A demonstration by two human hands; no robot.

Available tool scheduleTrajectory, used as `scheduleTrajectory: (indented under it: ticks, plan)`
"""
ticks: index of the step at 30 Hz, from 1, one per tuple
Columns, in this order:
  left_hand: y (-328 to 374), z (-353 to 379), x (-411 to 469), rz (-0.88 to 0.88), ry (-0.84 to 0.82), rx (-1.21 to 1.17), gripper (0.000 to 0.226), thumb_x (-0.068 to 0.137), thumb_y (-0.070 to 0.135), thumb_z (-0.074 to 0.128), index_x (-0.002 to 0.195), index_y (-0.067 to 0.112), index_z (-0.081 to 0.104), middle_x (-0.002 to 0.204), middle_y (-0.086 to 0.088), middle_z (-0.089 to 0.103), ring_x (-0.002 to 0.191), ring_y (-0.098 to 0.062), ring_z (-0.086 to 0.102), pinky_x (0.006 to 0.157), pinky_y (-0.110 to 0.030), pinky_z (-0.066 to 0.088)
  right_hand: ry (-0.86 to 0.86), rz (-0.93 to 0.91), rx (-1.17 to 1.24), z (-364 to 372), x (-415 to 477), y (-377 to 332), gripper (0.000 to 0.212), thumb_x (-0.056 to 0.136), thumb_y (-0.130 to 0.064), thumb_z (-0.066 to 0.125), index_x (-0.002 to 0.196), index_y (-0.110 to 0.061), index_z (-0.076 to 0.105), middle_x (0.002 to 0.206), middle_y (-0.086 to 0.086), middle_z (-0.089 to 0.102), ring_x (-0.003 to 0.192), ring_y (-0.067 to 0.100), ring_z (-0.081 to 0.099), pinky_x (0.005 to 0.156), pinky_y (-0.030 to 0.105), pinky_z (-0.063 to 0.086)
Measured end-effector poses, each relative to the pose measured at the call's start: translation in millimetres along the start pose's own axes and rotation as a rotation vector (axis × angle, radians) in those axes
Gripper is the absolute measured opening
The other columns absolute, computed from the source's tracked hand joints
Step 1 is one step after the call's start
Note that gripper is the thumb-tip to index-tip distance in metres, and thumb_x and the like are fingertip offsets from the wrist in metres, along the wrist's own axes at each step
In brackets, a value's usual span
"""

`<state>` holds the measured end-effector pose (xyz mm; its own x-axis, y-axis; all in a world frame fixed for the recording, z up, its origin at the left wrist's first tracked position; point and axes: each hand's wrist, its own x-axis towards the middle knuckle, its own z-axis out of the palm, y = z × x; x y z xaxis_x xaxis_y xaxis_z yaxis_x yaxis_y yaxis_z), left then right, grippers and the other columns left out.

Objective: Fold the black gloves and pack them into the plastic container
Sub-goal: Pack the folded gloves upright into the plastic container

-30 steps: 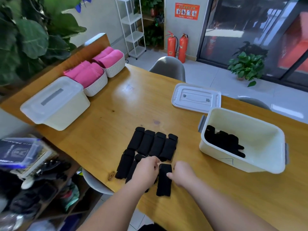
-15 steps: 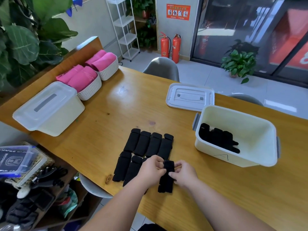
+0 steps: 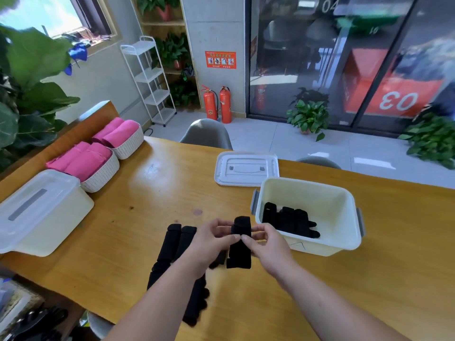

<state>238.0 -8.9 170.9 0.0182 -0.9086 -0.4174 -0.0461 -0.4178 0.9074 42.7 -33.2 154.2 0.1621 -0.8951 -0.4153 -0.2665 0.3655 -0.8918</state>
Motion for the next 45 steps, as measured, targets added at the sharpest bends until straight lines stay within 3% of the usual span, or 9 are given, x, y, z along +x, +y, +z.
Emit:
scheduleTrajectory:
  ticks: [7,15,21,25,28,30,34,39,45]
  plan:
    - [57.7,34.4,37.0,0.102,-0.070,0.048,0.036,0.094,0.017,0.082,0.127,0.015,0.067,0.114,-0.007,0.080,0.108,-0.026,0.077,0.105,-0.048,0.058,0.006,-0.028,0.324,-55.2,10.7,-40.0,0.031,0.095,-0.023,0.081,0.122,-0.017,0.067,0.113,0.002,0.080,0.102,0.016,0.078,0.092,0.037,0.063]
    - [76.4,94.5,81.1,0.118,-0.132,0.201,0.045,0.090,0.035,0.083,0.132,0.031,0.068,0.117,0.008,0.078,0.107,-0.012,0.075,0.094,-0.037,0.062,0.194,0.020,0.235,-124.8,34.4,-45.6,0.023,0.096,-0.019,0.079,0.117,-0.019,0.068,0.103,-0.001,0.081,0.097,0.021,0.079,0.089,0.046,0.065]
    - [73.7,121.2,103.1,0.090,-0.134,0.482,0.045,0.099,0.034,0.072,0.142,0.030,0.060,0.119,0.017,0.072,0.112,-0.003,0.067,0.102,-0.029,0.054,0.491,0.097,-0.356,-183.2,57.4,-36.7,0.017,0.094,-0.027,0.076,0.107,-0.025,0.065,0.097,-0.005,0.074,0.086,0.017,0.071,0.067,0.033,0.057]
    - [68.5,131.5,115.4,0.101,-0.196,0.653,0.037,0.105,0.025,0.062,0.142,0.024,0.058,0.130,0.012,0.069,0.118,-0.005,0.063,0.079,0.009,0.034,0.548,0.090,-0.923,-195.4,72.5,-30.3,0.009,0.098,-0.016,0.063,0.104,-0.016,0.057,0.086,0.000,0.061,0.073,0.024,0.059,0.054,0.034,0.043]
    - [59.9,137.6,128.3,0.103,-0.277,0.768,0.046,0.105,0.023,0.062,0.150,0.022,0.056,0.135,0.006,0.068,0.122,-0.011,0.064,0.098,-0.022,0.055,0.439,0.207,-1.098,-186.6,79.3,-30.9,0.015,0.089,0.002,0.055,0.093,-0.012,0.052,0.076,0.003,0.054,0.061,0.019,0.047,0.050,0.031,0.033]
    - [54.1,141.1,137.3,0.111,-0.310,0.868,0.048,0.105,0.022,0.061,0.152,0.022,0.055,0.140,0.003,0.067,0.129,-0.016,0.062,0.111,-0.032,0.051,0.371,0.263,-1.129,-178.8,84.4,-27.7,0.022,0.084,0.007,0.056,0.095,-0.012,0.054,0.075,0.002,0.055,0.060,0.020,0.049,0.063,0.029,0.045]
    - [45.7,148.1,150.6,0.116,-0.382,1.003,0.052,0.105,0.024,0.059,0.156,0.022,0.051,0.150,0.002,0.061,0.134,-0.020,0.059,0.107,-0.028,0.047,0.330,0.334,-1.092,-167.3,96.8,-11.5,0.029,0.088,0.010,0.059,0.078,-0.014,0.046,0.075,0.001,0.053,0.071,0.022,0.057,0.061,0.030,0.045]
    - [36.3,153.3,160.9,0.076,-0.499,1.114,0.055,0.104,0.027,0.057,0.158,0.023,0.047,0.141,-0.004,0.064,0.111,-0.024,0.064,0.095,-0.038,0.057,0.361,0.497,-0.914,-162.3,112.3,10.0,0.024,0.089,0.007,0.057,0.078,-0.013,0.050,0.076,0.003,0.057,0.064,0.018,0.051,0.049,0.028,0.038]
    - [28.0,156.6,170.7,0.046,-0.549,1.167,0.058,0.105,0.031,0.057,0.161,0.022,0.044,0.154,-0.008,0.051,0.127,-0.030,0.057,0.096,-0.036,0.049,0.246,0.469,-1.042,-161.4,119.2,17.6,0.025,0.087,0.005,0.063,0.077,-0.015,0.052,0.077,0.000,0.054,0.064,0.016,0.051,0.067,0.031,0.046]
